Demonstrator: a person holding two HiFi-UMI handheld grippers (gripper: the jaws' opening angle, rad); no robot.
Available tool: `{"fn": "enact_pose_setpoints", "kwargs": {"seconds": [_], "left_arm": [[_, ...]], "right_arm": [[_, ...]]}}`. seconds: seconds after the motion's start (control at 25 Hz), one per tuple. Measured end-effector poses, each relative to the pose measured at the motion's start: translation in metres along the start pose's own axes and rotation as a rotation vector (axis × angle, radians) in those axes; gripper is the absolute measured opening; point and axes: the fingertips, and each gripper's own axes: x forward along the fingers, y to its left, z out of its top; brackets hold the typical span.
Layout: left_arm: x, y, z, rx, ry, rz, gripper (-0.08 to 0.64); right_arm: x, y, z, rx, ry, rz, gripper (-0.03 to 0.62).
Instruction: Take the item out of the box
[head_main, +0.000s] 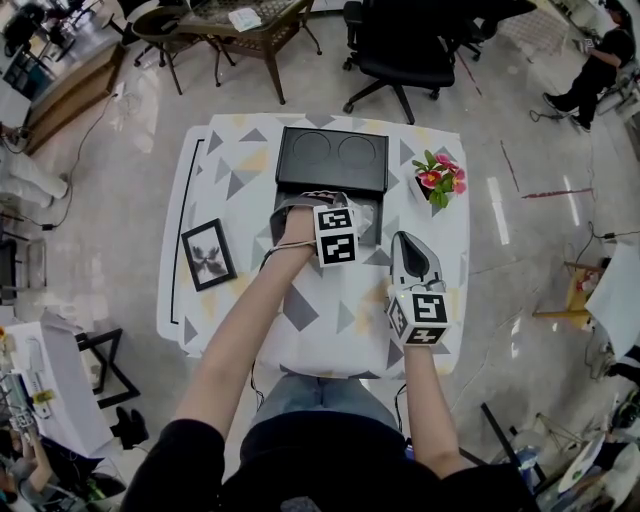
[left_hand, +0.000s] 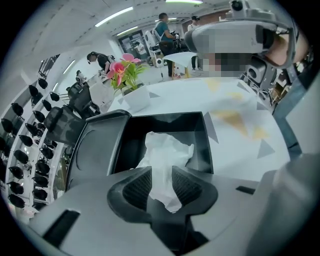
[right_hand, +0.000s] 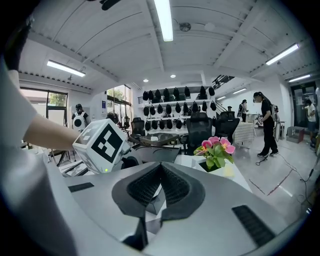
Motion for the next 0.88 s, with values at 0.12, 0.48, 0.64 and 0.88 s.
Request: {"fn": "enact_pose_setpoints", "kwargs": {"seconds": [0.12,0.48,0.64,0.88], "left_arm": [[0.001,-0.002,0.000,0.016,0.003,-0.013,0.118],[-0.001,-0.006,0.001,0.075,0.011,-0.010,0.049],[-0.002,-0.009,0.000,0.108,0.017,0.000,0.038],[-0.014,-0.003,0.002,0.094,-0.014,0.055,0.035]], "right_arm": [[-0.001,-0.001,-0.001,0.001,0.001,-0.004,0.002],[-0.005,-0.005,0.000,0.007,0.003,-0.018,0.002],[-0.008,0.000,-0.002,0.005,0.004,-0.014,0.002],[-0.014,0.002,-0.001,-0.002,0.002,-0.020,0.002]]}}
